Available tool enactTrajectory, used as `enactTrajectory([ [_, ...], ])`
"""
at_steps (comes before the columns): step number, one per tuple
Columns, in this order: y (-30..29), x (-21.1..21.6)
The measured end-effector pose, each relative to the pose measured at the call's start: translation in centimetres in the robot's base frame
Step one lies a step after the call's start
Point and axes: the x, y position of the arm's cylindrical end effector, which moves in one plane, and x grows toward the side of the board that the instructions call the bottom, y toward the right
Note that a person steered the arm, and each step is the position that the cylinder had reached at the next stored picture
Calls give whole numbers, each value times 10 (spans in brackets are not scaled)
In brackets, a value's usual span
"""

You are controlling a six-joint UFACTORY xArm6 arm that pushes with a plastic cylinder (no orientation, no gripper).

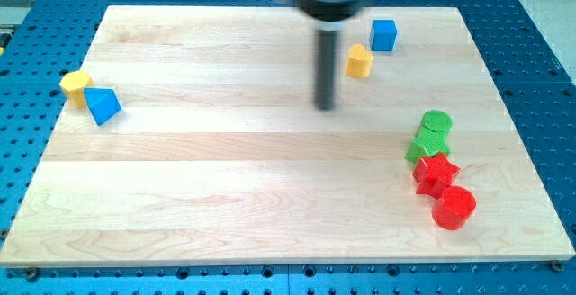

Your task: Drag the heart towards the triangle

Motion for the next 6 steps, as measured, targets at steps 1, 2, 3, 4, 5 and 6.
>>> enactTrajectory([
  [1, 69, -36],
  [2, 38, -78],
  [3, -66, -79],
  [4, -173, -61],
  [5, -114, -53],
  [6, -83, -40],
])
